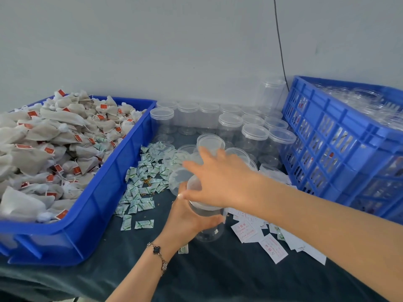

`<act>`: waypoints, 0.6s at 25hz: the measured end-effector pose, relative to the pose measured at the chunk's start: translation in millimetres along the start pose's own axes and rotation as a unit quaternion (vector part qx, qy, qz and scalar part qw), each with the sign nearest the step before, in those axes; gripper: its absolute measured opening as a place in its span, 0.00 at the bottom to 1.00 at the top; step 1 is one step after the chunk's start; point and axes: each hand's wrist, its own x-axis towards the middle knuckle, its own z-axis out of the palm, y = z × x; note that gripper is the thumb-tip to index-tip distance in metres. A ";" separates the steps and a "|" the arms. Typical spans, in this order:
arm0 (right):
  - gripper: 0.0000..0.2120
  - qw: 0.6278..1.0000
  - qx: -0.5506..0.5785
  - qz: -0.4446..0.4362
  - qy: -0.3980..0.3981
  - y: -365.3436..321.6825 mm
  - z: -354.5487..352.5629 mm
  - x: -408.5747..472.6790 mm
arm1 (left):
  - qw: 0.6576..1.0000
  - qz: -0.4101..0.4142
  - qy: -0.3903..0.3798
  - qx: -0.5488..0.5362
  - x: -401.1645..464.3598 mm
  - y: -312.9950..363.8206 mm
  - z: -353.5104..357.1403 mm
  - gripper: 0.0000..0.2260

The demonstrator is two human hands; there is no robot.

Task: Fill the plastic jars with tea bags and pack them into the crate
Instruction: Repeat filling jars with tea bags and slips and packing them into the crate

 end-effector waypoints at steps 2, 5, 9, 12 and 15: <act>0.27 0.998 -0.048 0.026 -0.030 -5.2 -1.8 0.0 | 1.000 -0.004 -0.005 -0.007 -1.0 -1.5 0.8 0.37; 0.25 0.981 0.077 -0.081 -0.157 9.1 -19.8 2.9 | 1.000 -0.006 0.003 0.001 -1.2 -0.4 0.7 0.37; 0.39 0.984 0.090 -0.059 -0.140 10.0 -16.3 2.2 | 1.000 -0.003 0.001 0.003 -0.2 -0.8 0.1 0.38; 0.35 0.998 -0.032 -0.007 -0.057 -0.6 2.6 3.2 | 1.000 -0.007 -0.005 0.002 0.2 -4.1 0.2 0.42; 0.26 0.995 0.021 -0.030 -0.094 5.3 -2.8 5.0 | 1.000 -0.006 0.002 0.025 0.2 -2.4 0.6 0.42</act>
